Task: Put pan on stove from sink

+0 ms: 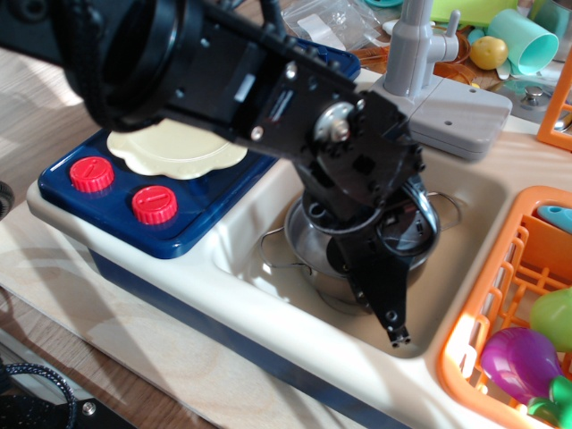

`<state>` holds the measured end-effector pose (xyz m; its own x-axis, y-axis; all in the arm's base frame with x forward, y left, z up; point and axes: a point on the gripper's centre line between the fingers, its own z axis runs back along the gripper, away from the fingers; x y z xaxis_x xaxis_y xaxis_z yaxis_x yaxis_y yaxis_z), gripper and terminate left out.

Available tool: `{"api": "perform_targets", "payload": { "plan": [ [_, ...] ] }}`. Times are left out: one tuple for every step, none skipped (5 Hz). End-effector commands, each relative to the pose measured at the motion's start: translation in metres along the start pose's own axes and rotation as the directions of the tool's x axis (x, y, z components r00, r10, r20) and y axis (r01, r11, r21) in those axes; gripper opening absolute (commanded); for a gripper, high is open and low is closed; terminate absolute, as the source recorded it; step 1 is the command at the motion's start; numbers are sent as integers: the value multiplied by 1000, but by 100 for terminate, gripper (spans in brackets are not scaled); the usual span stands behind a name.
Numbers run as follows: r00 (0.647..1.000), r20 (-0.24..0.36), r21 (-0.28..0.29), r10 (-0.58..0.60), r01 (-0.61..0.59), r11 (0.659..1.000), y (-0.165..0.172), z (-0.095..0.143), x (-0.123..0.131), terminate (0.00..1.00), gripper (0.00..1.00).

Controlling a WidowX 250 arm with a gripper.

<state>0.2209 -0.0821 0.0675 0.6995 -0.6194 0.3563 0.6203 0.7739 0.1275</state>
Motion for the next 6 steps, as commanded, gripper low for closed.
{"api": "perform_targets", "payload": {
  "plan": [
    [1000,-5,74,-16,16,997,-2,33,25,0,0],
    [998,-55,99,-12,17,995,-6,58,37,0,0],
    [993,-119,171,-18,39,984,-8,85,48,0,0],
    [992,-121,231,-16,44,972,6,93,39,0,0],
    [993,-107,299,-41,72,952,32,98,28,0,0],
    [991,-99,332,-92,120,936,64,101,17,0,0]
  ]
}}
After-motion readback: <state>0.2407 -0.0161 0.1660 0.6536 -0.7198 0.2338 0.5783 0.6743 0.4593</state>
